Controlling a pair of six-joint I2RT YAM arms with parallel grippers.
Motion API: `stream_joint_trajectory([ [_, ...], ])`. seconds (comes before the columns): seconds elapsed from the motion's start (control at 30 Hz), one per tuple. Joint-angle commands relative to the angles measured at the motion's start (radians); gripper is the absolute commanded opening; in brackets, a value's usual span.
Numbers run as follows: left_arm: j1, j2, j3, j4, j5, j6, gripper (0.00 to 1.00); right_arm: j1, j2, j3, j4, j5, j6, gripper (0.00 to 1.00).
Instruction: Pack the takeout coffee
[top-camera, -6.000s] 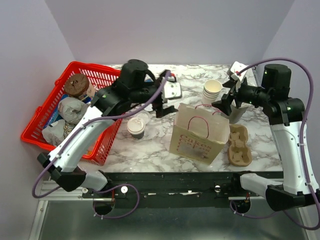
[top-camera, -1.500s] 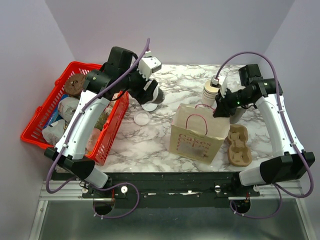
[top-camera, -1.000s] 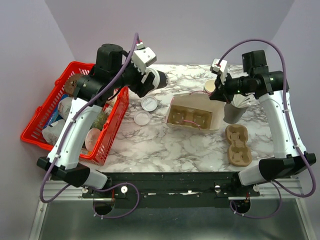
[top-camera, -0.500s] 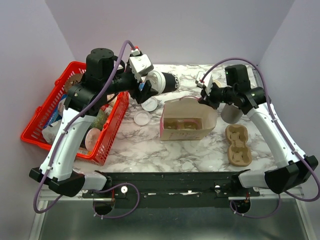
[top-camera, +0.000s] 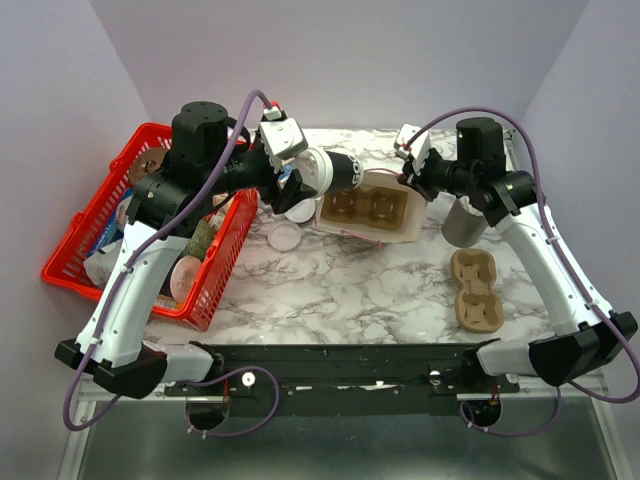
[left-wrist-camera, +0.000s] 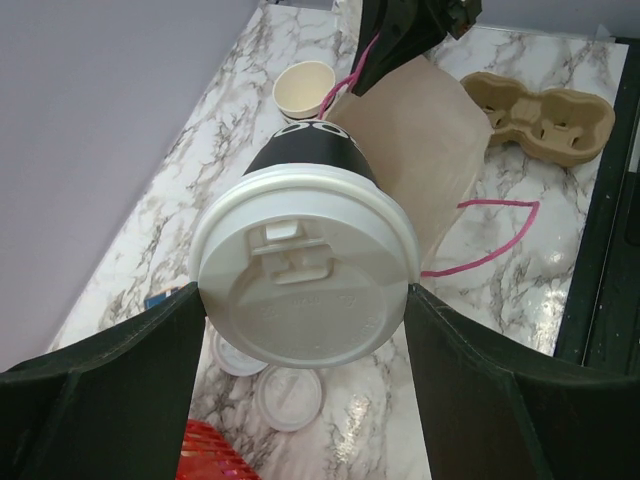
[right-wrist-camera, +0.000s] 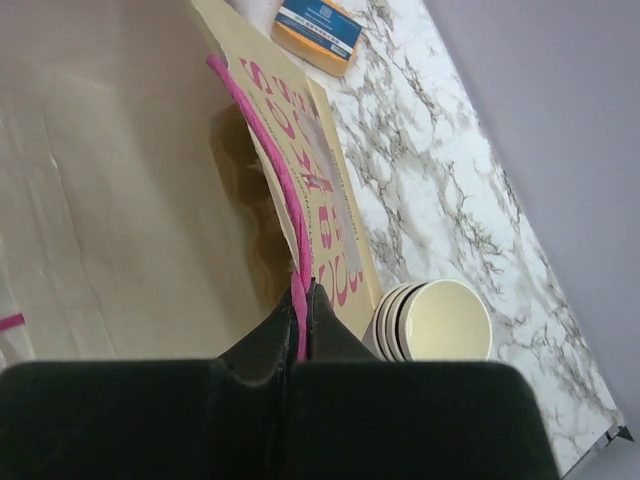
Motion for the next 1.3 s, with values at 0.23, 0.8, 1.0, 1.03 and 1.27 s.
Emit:
stream_joint_trajectory([
  [0.23,-0.164,-0.035,-0.061,-0.139,-0.036,0.264,0.0,0.045,-0.026,-0.072,0.032,0.007,0.036,0.01],
  [0.8,-0.306,0.122,0.038,-0.288,-0.157,0.431,0.0,0.095,-0.054,-0.107,0.019,0.06,0.077,0.01],
  [1.0,-0.326,0.174,0.014,-0.255,-0.233,0.45,0.0,0.097,-0.08,-0.137,0.033,0.063,0.105,0.0],
  [1.03,-0.329,0.177,0.009,-0.241,-0.236,0.448,0.0,0.097,-0.086,-0.145,0.035,0.061,0.111,0.0],
  [1.27,-0.349,0.221,-0.027,-0.226,-0.211,0.496,0.0,0.097,-0.104,-0.18,0.064,0.059,0.155,0.01],
])
